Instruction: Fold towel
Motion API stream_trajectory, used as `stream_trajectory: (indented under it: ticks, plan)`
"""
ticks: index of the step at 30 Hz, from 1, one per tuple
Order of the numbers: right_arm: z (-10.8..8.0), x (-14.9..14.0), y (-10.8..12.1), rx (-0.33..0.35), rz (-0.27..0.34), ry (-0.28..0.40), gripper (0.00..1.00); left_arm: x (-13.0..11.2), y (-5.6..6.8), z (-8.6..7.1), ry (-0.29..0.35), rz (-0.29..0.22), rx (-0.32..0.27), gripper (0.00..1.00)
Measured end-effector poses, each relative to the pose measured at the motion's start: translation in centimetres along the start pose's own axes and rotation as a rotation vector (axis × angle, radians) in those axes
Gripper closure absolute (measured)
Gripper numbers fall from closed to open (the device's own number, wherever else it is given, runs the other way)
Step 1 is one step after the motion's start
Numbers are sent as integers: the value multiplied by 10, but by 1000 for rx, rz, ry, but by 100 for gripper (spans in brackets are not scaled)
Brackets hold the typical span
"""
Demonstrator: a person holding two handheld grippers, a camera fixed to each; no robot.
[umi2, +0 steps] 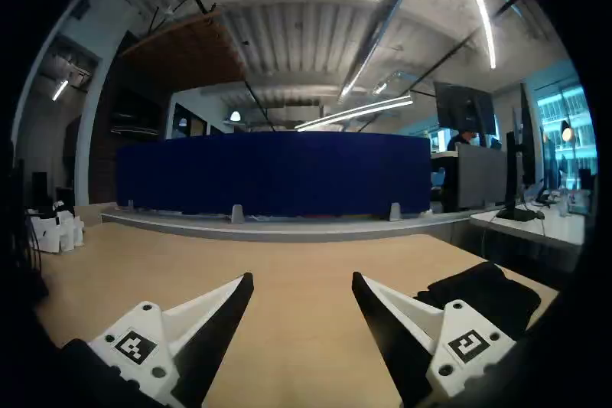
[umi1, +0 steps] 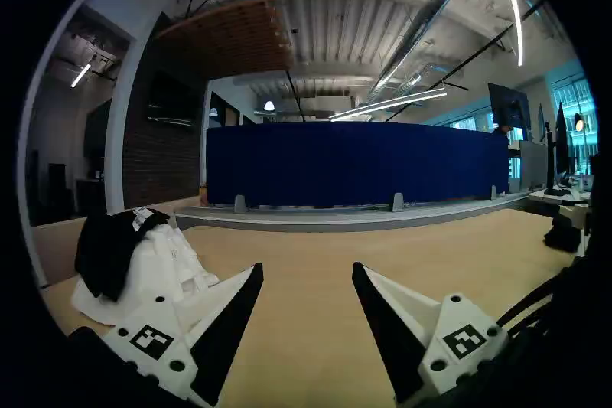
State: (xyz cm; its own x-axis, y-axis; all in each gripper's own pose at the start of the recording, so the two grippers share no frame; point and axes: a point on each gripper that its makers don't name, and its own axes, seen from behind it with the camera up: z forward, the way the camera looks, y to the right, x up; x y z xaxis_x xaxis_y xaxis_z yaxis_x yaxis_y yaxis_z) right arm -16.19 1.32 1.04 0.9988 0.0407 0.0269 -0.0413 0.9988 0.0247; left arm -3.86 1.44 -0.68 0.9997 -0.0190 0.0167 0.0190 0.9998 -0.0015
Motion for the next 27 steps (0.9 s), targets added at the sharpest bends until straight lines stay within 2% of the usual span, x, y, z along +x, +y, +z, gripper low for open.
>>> stream_trajectory:
  ticks: [27]
  plan:
    - [-4,3,0,0,1,-1,0,0,-2,1,0,-2,-1,14]
